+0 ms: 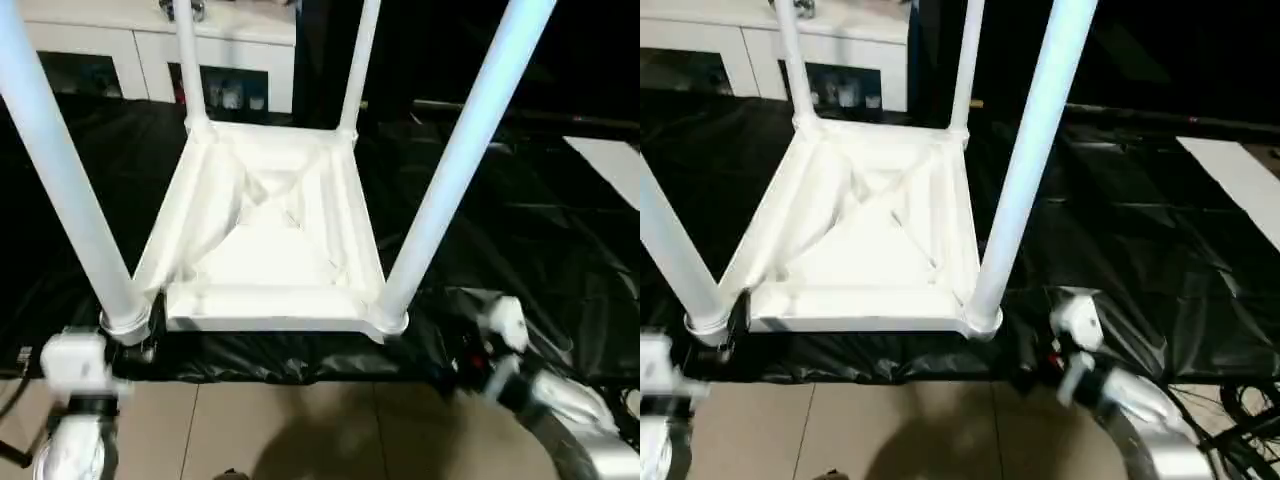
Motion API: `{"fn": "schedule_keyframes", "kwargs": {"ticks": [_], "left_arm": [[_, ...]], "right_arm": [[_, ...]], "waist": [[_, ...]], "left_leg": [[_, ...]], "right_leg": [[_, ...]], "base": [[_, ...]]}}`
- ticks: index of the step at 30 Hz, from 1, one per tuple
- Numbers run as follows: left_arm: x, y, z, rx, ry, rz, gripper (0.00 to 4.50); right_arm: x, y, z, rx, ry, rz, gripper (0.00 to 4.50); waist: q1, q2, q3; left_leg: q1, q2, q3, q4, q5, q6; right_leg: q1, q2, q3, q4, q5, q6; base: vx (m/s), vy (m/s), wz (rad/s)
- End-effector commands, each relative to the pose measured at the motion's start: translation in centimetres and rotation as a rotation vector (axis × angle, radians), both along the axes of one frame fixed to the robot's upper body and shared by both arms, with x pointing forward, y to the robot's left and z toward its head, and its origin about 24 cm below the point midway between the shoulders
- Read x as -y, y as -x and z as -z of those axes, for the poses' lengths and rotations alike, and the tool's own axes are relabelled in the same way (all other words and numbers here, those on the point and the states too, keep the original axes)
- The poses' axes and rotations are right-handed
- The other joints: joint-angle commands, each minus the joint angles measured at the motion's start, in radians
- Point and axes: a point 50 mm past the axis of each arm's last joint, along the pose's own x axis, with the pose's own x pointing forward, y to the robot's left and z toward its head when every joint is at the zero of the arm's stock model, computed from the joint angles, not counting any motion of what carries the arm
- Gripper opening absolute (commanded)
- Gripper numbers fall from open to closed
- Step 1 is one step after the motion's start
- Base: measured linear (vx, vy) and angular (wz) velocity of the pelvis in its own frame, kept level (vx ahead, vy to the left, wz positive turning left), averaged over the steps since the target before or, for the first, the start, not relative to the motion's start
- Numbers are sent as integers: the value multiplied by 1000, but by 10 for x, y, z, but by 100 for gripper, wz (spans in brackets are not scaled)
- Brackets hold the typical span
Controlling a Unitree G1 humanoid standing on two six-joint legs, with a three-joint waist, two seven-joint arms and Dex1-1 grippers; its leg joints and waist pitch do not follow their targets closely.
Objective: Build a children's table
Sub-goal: Rotate leg to tighten, then flip table
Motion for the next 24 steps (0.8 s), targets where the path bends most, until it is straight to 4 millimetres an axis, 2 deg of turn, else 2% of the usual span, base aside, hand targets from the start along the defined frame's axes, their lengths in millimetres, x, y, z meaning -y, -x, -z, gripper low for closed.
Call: {"fn": "schedule_keyframes", "kwargs": {"ticks": [1, 5, 7, 10, 12, 16, 17, 19, 20, 23, 24], "left_arm": [[4, -8, -5, -20, 3, -11, 446], [-6, -13, -5, -15, 51, -83, 446], [-6, -15, -8, 7, 58, -80, 446], [3, -15, -12, 21, 72, -60, 446], [5, -15, -13, 10, 76, -61, 446], [10, -12, -10, -17, 98, -71, 446], [12, -12, -8, -26, 106, -69, 446], [15, -12, -6, -31, 113, -62, 446], [15, -13, -6, -32, 115, -60, 419], [17, -15, -4, -57, 122, -44, 411], [16, -16, -3, -73, 130, -41, 393]], "right_arm": [[8, -4, 2, 13, 34, 47, 450], [11, -8, -1, 26, 28, 98, 450], [13, -9, -3, 32, 26, 110, 450], [9, -2, -8, 33, 4, 24, 450], [7, 0, -9, 31, -2, -10, 450], [4, 11, -9, -4, -23, -143, 450], [3, 17, -10, -20, -10, -203, 450], [3, 21, -10, -29, 6, -241, 450], [4, 21, -10, -30, 10, -250, 450], [1, 21, -10, -32, 8, -269, 450], [-2, 20, -10, -29, 6, -277, 450]], "waist": [[1, 16, -24], [4, 13, -29], [5, 11, -33], [6, 11, -32], [7, 11, -31], [8, 11, -26], [9, 18, -25], [14, 12, -22], [15, 14, -22], [15, 10, -21], [16, 12, -21]], "left_leg": [[21, 55, -27, -95, -389, -51], [19, 49, -23, -90, -347, -32], [16, 48, -22, -85, -299, -17], [14, 48, -20, -83, -279, -1], [14, 52, -20, -84, -287, 7], [15, 53, -21, -88, -328, 2], [15, 52, -22, -89, -342, 2], [16, 52, -22, -90, -363, -3], [16, 51, -22, -90, -367, -4], [18, 52, -23, -91, -387, -14], [20, 52, -24, -92, -387, -17]], "right_leg": [[-9, -68, 38, -81, -129, -136], [-4, -63, 39, -77, -72, -127], [1, -62, 39, -72, -13, -127], [2, -61, 39, -70, 13, -131], [3, -64, 39, -72, 0, -132], [2, -63, 40, -81, -81, -129], [0, -64, 41, -84, -103, -123], [-1, -64, 42, -91, -153, -108], [-2, -66, 42, -92, -167, -106], [-7, -66, 43, -96, -218, -103], [-9, -66, 43, -96, -217, -105]], "base": [[0, 0, 0], [0, 0, 0], [0, 0, 0], [0, 0, 0], [0, 0, 0], [0, 0, 0], [0, 0, 0], [0, 0, 0], [0, 0, 0], [0, 0, 0], [0, 0, 0]]}}
